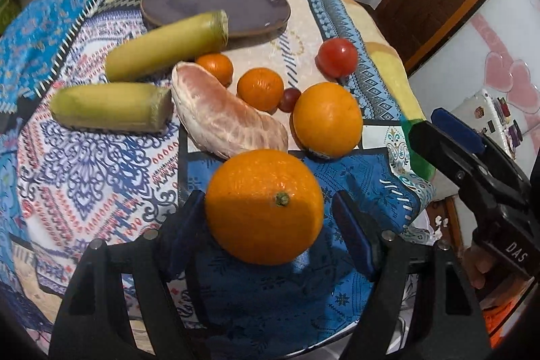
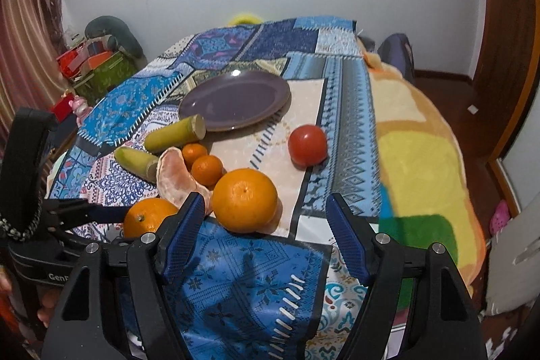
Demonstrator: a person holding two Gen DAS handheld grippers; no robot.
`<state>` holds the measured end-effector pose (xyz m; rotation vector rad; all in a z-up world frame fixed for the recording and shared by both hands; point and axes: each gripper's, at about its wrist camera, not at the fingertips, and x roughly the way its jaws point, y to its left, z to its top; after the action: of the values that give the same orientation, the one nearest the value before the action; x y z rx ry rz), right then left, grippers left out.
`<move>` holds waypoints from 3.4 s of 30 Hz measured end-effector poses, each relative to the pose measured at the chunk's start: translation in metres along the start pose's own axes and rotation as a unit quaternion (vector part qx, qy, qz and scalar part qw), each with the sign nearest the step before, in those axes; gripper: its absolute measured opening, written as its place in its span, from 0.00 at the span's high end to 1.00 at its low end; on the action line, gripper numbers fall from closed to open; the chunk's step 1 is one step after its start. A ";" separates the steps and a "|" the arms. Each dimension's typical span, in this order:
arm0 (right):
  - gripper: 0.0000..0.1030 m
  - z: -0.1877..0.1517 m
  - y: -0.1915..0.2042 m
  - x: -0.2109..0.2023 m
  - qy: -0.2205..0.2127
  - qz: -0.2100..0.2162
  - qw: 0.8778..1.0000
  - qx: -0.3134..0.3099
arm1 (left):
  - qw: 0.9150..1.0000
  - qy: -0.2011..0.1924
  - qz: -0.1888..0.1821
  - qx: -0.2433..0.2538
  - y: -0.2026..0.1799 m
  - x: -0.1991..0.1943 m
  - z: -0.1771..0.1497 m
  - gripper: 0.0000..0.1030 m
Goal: Organize fruits
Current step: 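Grasp a large orange with the left tool while the right tool grasps another large orange, then lift and carry both held oranges over the purple plate with both tools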
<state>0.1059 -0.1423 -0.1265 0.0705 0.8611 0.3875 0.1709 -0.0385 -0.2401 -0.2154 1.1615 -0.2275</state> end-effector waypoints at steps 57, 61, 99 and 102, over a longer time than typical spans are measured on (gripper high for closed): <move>0.40 0.100 0.009 0.041 -0.046 -0.005 0.998 -0.047 | 0.968 -0.236 0.090 0.000 0.065 -0.120 0.119 0.34; 0.40 0.116 0.010 0.047 -0.060 -0.009 0.997 -0.053 | 0.968 -0.236 0.087 0.006 0.066 -0.112 0.138 0.34; 0.39 0.165 0.006 0.218 0.093 -0.013 0.990 -0.107 | 0.992 -0.081 0.091 0.018 0.108 0.055 0.231 0.33; 0.39 0.163 0.007 0.221 0.100 -0.011 0.989 -0.109 | 0.993 -0.074 0.088 0.016 0.109 0.060 0.231 0.33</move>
<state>0.3559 -0.0404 -0.1782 -0.1825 1.0110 0.4718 0.4139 0.0599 -0.2354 -0.0984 1.0222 -0.0733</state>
